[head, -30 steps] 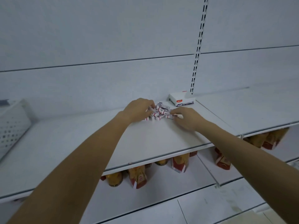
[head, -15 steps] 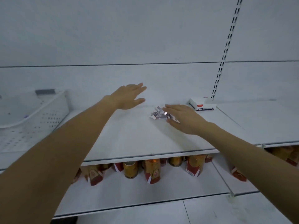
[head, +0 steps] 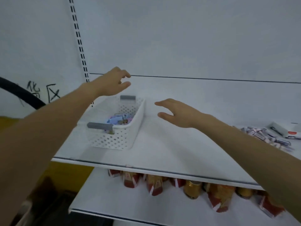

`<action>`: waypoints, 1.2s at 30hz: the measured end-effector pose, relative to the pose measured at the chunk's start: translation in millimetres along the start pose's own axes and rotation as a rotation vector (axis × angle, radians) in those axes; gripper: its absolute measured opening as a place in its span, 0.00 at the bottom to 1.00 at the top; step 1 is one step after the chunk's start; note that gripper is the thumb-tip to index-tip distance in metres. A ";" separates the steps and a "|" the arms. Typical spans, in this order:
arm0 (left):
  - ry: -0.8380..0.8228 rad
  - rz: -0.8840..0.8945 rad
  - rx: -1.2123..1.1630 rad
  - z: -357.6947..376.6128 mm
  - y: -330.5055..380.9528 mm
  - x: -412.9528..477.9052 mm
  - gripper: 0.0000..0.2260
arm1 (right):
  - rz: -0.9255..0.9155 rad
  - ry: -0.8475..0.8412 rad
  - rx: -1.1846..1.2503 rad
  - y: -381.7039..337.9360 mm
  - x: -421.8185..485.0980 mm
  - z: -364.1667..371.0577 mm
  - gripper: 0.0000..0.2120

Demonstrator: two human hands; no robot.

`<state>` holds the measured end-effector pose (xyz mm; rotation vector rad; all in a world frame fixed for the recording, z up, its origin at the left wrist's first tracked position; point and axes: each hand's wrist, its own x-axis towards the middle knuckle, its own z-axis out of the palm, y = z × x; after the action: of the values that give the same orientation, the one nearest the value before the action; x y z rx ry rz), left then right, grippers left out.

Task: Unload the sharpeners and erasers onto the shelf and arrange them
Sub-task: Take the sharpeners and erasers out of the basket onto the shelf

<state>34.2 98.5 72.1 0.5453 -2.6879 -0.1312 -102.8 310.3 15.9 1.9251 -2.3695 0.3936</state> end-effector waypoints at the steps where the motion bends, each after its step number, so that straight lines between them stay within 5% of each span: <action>1: -0.022 0.004 -0.008 -0.5 -15.9 -2.9 0.19 | 0.019 0.012 0.031 -10.2 15.2 3.9 0.23; 7: -0.264 0.126 -0.033 22.9 -78.5 -0.7 0.20 | 0.139 -0.028 0.068 -50.8 94.0 27.1 0.23; 12: -0.625 0.223 0.099 74.4 -90.4 16.5 0.32 | 0.220 -0.218 0.035 -65.4 121.6 40.9 0.25; 17: -0.731 0.272 0.121 90.0 -89.0 31.7 0.34 | 0.254 -0.273 -0.011 -69.2 125.4 41.7 0.23; 28: -0.754 0.252 0.047 98.0 -95.3 40.3 0.16 | 0.251 -0.297 0.021 -73.8 123.9 40.3 0.20; 36: -0.556 0.267 -0.181 96.1 -96.4 39.9 0.11 | 0.220 -0.330 0.051 -71.2 124.2 39.4 0.19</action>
<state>-3.3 -4.5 -17.9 0.0932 -3.2042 -0.5120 -56.3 169.3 14.9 1.8810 -2.8181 0.1571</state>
